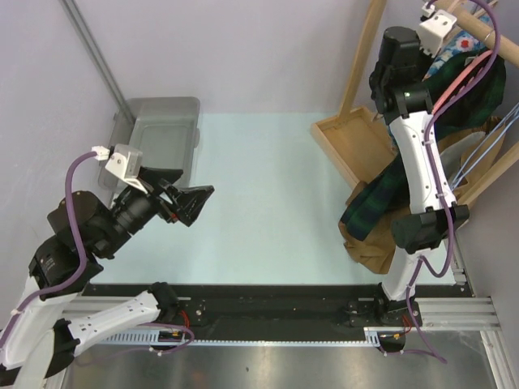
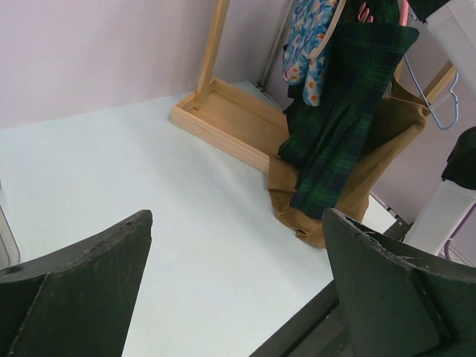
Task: Place the skirt on the hanger
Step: Hang the hanger with skirt onto the clothesline
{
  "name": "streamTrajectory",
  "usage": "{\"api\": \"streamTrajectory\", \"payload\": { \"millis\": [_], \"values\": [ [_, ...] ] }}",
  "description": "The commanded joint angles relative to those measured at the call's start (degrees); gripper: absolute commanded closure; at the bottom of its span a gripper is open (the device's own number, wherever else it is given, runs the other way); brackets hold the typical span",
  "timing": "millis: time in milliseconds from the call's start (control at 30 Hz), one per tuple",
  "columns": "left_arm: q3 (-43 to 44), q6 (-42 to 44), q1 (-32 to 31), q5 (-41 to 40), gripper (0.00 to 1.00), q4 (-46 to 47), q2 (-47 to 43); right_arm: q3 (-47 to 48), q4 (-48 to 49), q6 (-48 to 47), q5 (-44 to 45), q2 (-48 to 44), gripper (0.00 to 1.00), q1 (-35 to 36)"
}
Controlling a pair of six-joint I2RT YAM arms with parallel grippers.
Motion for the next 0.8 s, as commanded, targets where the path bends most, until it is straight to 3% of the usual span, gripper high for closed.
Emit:
{"api": "streamTrajectory", "payload": {
  "millis": [0, 233, 533, 633, 667, 700, 733, 767],
  "values": [
    [-1.26, -2.37, -0.12, 0.96, 0.0, 1.21, 0.01, 5.39, 0.62, 2.88, -2.97, 1.73, 1.0, -2.51],
    [-5.29, -5.89, -0.12, 1.31, 0.0, -0.9, -2.45, 9.96, -3.6, 6.66, -7.9, 6.48, 1.0, -5.49],
    [-7.94, -9.06, -0.12, 0.44, 0.01, -0.63, -5.97, 6.18, -6.24, 11.85, -12.29, 5.52, 1.0, -7.87],
    [-7.85, -10.2, -0.12, -1.49, 0.01, -1.42, -5.8, 4.78, -5.89, 11.76, -14.49, 3.24, 0.6, -6.65],
    [-7.85, -10.38, -0.03, -2.89, 0.0, -1.43, -5.53, 3.55, -5.11, 11.15, -15.28, 1.23, 0.41, -6.12],
    [-7.85, -10.9, -0.12, -3.6, 0.0, -1.86, -5.36, 2.67, -4.66, 10.89, -15.89, -0.01, 0.33, -5.59],
    [-7.85, -11.17, -0.12, -4.3, 0.0, -2.65, -4.57, 2.14, -4.4, 10.54, -16.59, -1.24, 0.08, -4.54],
    [-8.02, -11.52, -0.12, -5.88, 0.0, -3.09, -4.22, 0.83, -3.61, 9.23, -17.56, -3.43, 0.0, -3.92]
  ]
}}
